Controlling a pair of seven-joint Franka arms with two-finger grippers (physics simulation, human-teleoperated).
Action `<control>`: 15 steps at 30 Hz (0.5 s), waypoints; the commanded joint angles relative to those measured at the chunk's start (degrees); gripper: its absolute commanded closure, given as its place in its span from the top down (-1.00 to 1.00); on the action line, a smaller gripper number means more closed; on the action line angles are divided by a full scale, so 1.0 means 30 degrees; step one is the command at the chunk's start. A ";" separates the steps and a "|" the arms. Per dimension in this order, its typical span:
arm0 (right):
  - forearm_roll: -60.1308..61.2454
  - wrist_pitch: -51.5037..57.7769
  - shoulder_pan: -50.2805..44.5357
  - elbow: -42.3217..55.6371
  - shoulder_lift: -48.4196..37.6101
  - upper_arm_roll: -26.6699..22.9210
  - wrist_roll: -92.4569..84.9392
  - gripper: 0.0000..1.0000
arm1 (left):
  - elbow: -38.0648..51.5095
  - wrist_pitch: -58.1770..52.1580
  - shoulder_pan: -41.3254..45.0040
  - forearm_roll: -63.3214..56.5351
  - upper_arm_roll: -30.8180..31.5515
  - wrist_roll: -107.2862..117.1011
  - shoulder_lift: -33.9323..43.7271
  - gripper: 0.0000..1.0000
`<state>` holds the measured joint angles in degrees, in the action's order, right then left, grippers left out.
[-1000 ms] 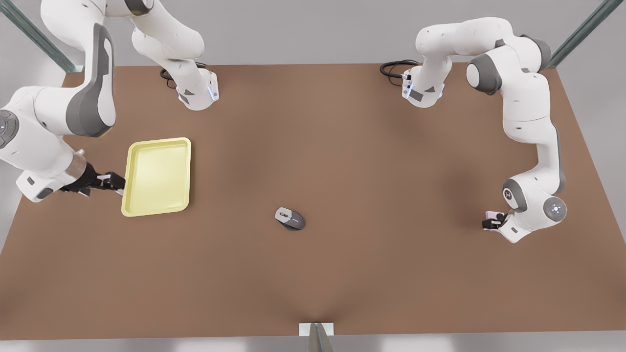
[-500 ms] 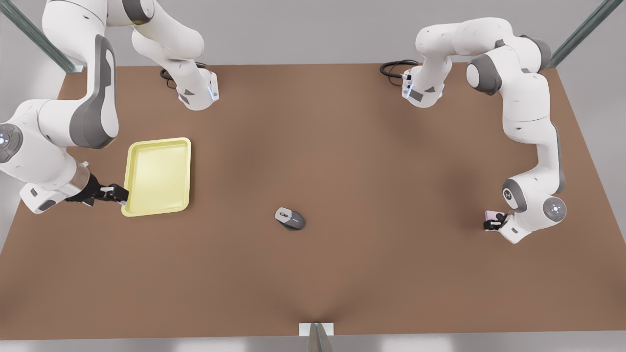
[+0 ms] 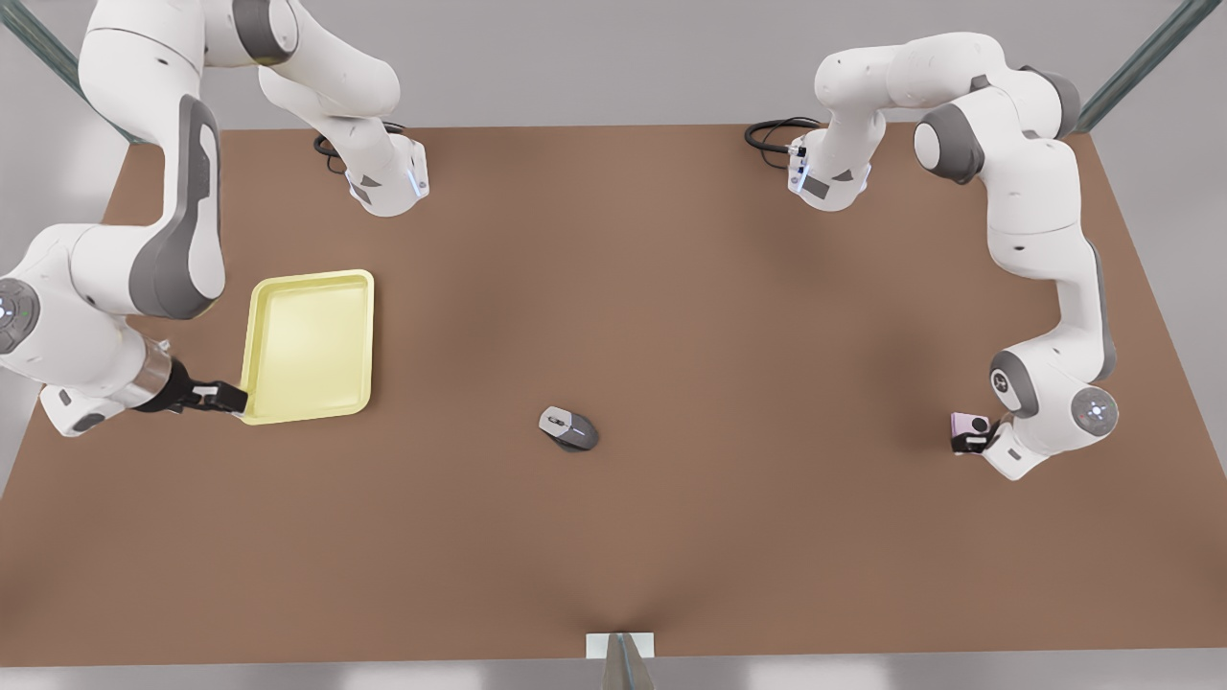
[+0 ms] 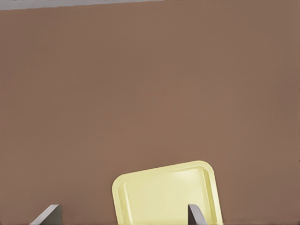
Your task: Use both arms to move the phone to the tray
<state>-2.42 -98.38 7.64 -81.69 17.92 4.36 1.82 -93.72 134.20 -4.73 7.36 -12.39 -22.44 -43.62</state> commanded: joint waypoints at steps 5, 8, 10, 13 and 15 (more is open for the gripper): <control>0.0131 -0.0077 0.0382 0.0158 0.0471 -0.0018 0.1619 1.00 | -0.0137 -0.0320 -0.0006 -0.0109 -0.0002 0.0008 -0.0168 1.00; 0.0630 -0.0077 0.0529 0.0246 0.0648 -0.0018 0.1561 1.00 | -0.0137 -0.0349 0.0023 -0.0109 0.0027 0.0008 -0.0315 1.00; 0.0542 -0.0106 0.0588 0.0422 0.0941 -0.0047 0.0155 1.00 | -0.0225 -0.0408 0.0023 -0.0227 -0.0002 -0.0021 -0.0256 1.00; 0.0542 -0.0106 0.0588 0.0451 0.1029 -0.0048 0.0155 1.00 | -0.0430 -0.0408 -0.0006 -0.0227 -0.0002 -0.0021 -0.0168 1.00; 0.0542 -0.0106 0.0588 0.0539 0.1087 -0.0018 0.0155 1.00 | -0.0430 -0.0378 -0.0006 -0.0227 -0.0002 -0.0050 -0.0256 1.00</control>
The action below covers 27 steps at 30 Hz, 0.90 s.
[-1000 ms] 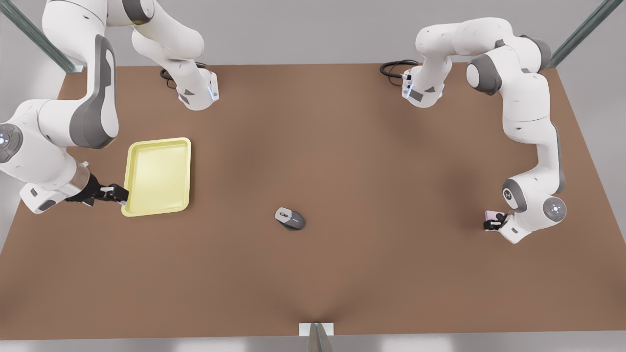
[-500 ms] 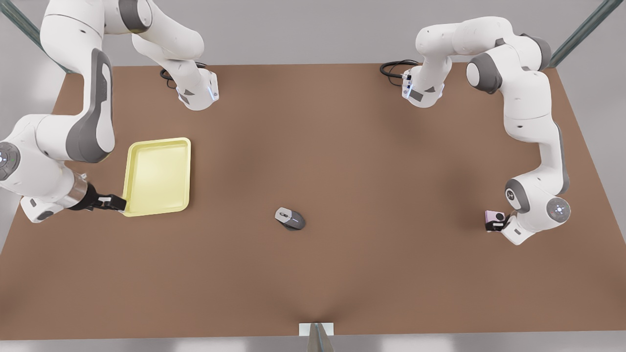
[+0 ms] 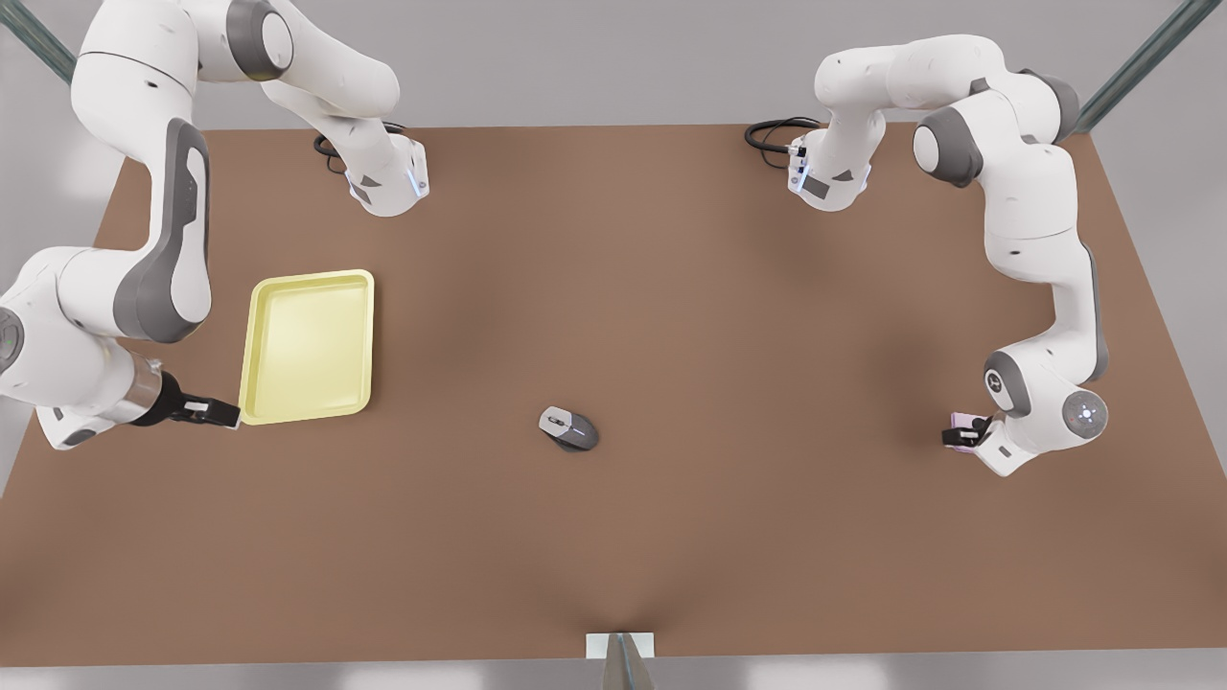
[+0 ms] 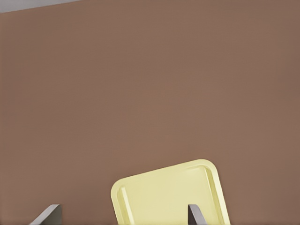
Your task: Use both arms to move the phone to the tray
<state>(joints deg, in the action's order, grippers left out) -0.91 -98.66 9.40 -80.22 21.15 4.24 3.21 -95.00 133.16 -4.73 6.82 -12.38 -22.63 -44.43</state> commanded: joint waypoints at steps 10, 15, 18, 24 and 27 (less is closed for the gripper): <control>-0.0049 -0.0072 -0.0145 0.0256 0.0303 0.0023 -0.0073 1.00 | 0.0173 -0.0735 -0.0005 -0.0045 -0.0005 0.0072 0.0277 0.55; -0.0108 -0.0424 -0.0233 0.0227 0.0303 0.0052 -0.0073 1.00 | 0.1256 -0.2199 0.0229 -0.0045 0.0054 0.0570 0.0424 0.56; 0.0010 -0.0190 -0.0116 0.0198 0.0479 0.0052 0.0015 1.00 | 0.1725 -0.3108 0.1108 -0.0016 0.0083 0.1947 0.0571 0.56; -0.0020 -0.0131 -0.0058 0.0198 0.0684 0.0052 -0.0014 1.00 | 0.3483 -0.6476 0.3685 -0.0016 0.0171 0.7131 0.0863 0.56; -0.0078 -0.0131 -0.0028 0.0198 0.0801 0.0023 -0.0131 1.00 | 0.3601 -0.7093 0.5239 0.0219 0.1400 1.1905 0.1039 0.56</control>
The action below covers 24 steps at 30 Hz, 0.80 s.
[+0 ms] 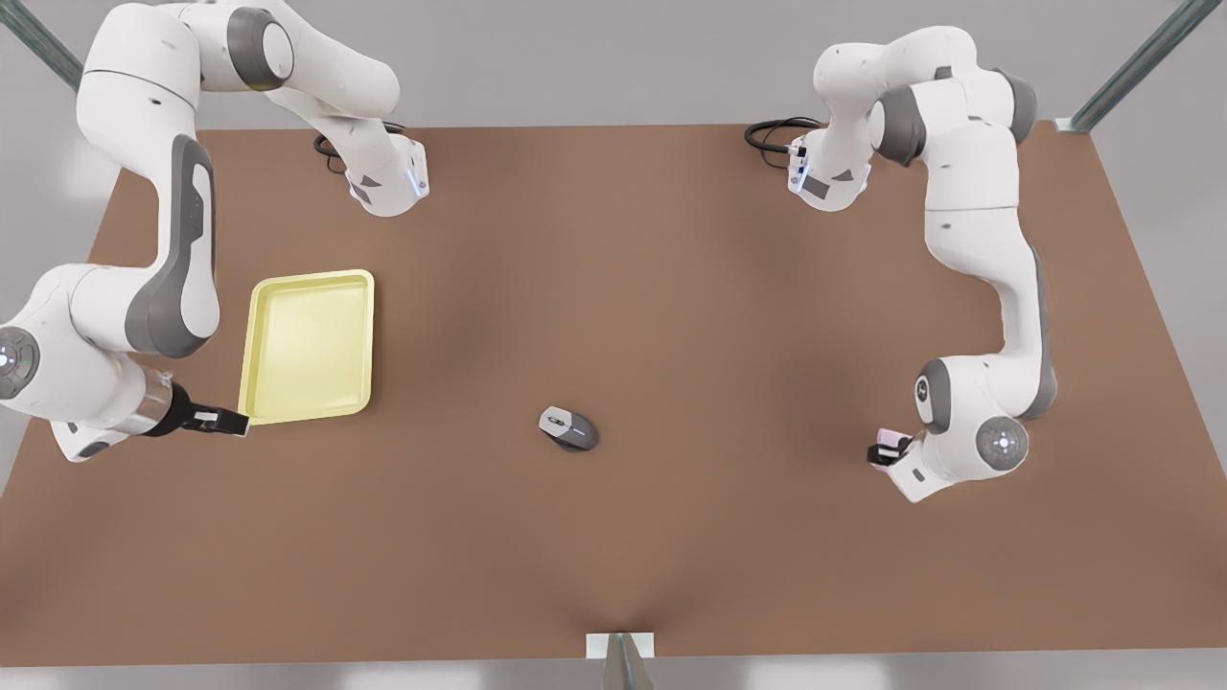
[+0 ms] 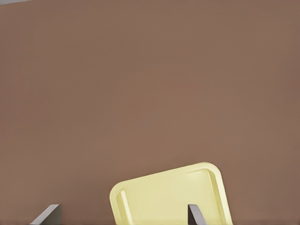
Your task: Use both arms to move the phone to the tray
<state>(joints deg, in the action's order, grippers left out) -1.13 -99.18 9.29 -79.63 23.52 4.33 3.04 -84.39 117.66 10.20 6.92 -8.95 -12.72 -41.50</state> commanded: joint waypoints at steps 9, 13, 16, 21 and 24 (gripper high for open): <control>-0.0093 0.0043 -0.0080 0.0001 0.0158 -0.0006 0.0070 1.00 | 0.2027 -0.2923 0.3485 0.0212 0.2865 1.8680 -0.0054 0.56; -0.0094 -0.0162 -0.0021 0.0001 0.0158 -0.0006 0.0158 1.00 | 0.3110 -0.2981 0.6239 0.0242 0.3039 2.3426 -0.0142 0.57; -0.0064 0.0043 0.0008 0.0001 0.0276 -0.0006 0.0888 1.00 | 0.4312 -0.3362 0.7820 0.0183 0.4388 2.7440 -0.0142 0.57; -0.0151 0.0072 -0.0051 0.0001 0.0334 -0.0006 0.1418 1.00 | 0.6538 -0.3011 1.1570 0.0066 0.4330 3.1953 -0.1195 0.57; -0.0181 0.0043 -0.0051 0.0030 0.0334 -0.0006 0.1389 1.00 | 0.6773 -0.2631 1.3388 0.0066 0.4242 3.3593 -0.1518 0.57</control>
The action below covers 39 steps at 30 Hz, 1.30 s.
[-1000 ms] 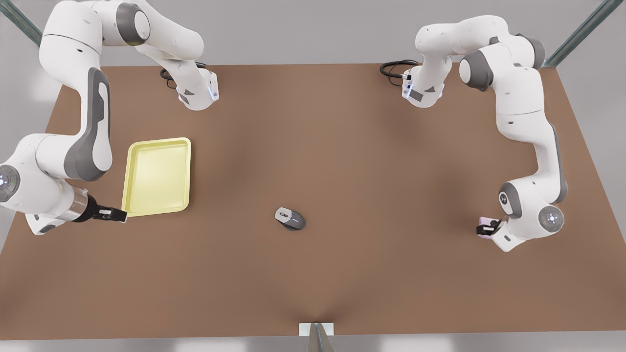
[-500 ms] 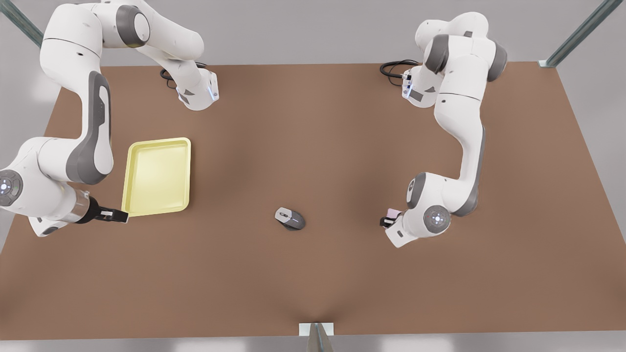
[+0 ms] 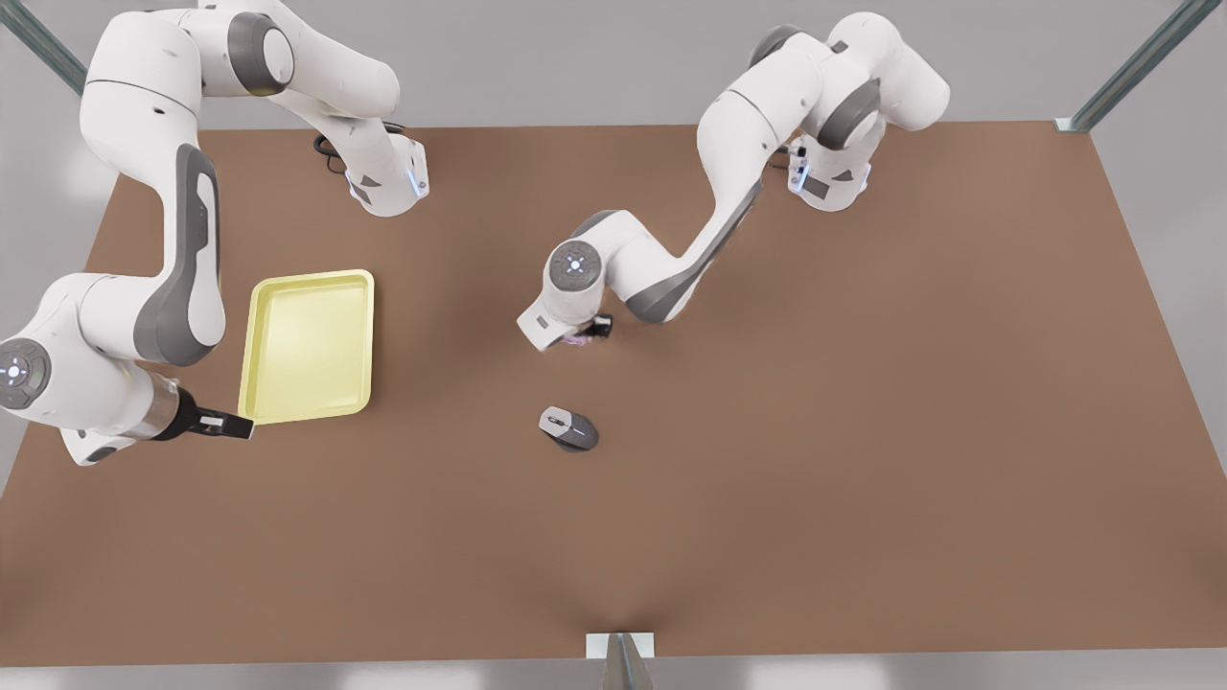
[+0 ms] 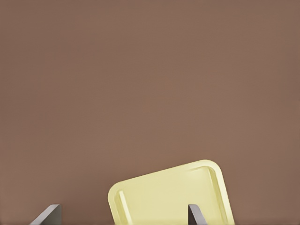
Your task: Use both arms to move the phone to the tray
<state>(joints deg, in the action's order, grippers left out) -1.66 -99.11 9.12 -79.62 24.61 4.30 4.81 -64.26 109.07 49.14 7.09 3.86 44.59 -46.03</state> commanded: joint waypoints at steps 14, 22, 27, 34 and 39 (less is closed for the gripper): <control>-0.0003 0.0019 -0.0022 0.0025 0.0177 0.0001 0.0711 1.00 | 0.1000 0.2314 0.2457 -0.1747 0.0004 1.2067 -0.3142 0.57; 0.0114 0.0195 0.0007 0.0055 0.0147 0.0001 0.0828 1.00 | 0.0678 0.3897 0.3922 -0.2186 0.0004 0.8838 -0.4168 0.63; 0.0144 0.0165 -0.0052 0.0025 0.0177 0.0030 0.0886 1.00 | 0.0825 0.3868 0.3659 -0.1982 0.0092 0.8311 -0.3993 1.00; -0.0147 0.0136 -0.0052 0.0025 0.0294 0.0030 0.0711 1.00 | 0.0678 -0.4599 -0.6702 -0.0663 -0.0084 0.0381 0.3388 1.00; 0.0760 0.0166 0.0066 0.0025 0.0323 0.0030 0.1121 1.00 | 0.0678 -0.6445 -1.3627 -0.0692 -0.2106 -1.5067 0.4709 1.00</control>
<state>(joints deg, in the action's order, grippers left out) -1.25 -98.63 9.17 -79.58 25.63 4.40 7.13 -62.26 98.03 9.59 4.93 -1.85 52.21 -32.22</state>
